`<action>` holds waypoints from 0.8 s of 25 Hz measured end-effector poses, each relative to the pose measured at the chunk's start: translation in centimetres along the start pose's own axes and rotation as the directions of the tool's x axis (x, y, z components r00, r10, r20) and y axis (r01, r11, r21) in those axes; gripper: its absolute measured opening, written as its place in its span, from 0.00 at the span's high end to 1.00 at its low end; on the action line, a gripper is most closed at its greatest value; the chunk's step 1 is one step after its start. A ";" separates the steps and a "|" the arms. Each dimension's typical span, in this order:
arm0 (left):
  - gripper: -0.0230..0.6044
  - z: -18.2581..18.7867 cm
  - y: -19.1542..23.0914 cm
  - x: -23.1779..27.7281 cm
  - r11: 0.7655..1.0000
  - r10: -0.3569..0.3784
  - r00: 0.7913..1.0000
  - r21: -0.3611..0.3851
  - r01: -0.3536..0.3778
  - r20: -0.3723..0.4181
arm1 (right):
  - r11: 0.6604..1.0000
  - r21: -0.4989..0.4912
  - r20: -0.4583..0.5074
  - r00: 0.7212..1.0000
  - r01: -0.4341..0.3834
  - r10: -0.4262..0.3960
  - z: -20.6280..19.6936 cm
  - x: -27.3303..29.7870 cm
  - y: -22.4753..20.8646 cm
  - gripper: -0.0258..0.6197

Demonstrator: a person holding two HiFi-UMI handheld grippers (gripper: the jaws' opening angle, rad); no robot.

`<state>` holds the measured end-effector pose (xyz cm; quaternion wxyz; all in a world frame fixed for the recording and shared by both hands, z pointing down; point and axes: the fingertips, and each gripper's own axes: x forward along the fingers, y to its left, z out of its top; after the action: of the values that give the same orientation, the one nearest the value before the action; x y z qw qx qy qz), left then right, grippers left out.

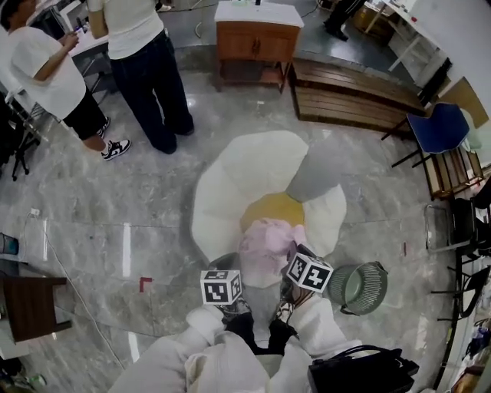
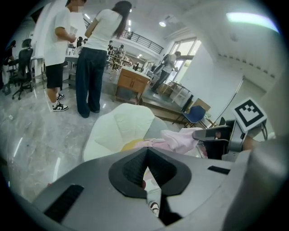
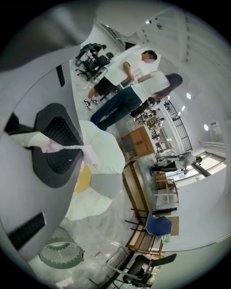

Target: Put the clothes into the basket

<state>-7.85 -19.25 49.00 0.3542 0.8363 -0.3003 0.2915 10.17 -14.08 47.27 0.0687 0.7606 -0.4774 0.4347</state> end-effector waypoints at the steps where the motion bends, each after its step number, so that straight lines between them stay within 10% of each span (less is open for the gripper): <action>1: 0.96 0.3 -0.6 -0.2 1.000 -0.007 1.000 -0.002 0.007 0.006 | 1.000 0.002 0.013 1.000 0.001 -0.001 0.6 -0.6 0.0 0.91; 20: 0.96 1.9 -13.2 1.6 0.983 -0.117 0.993 0.146 0.116 0.000 | 0.984 0.170 0.183 0.979 0.060 -0.091 5.5 -9.8 -9.3 0.91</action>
<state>3.11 -13.64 43.50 0.3074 0.8772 -0.2304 0.2880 19.09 -5.41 39.63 -0.0236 0.8193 -0.4150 0.3949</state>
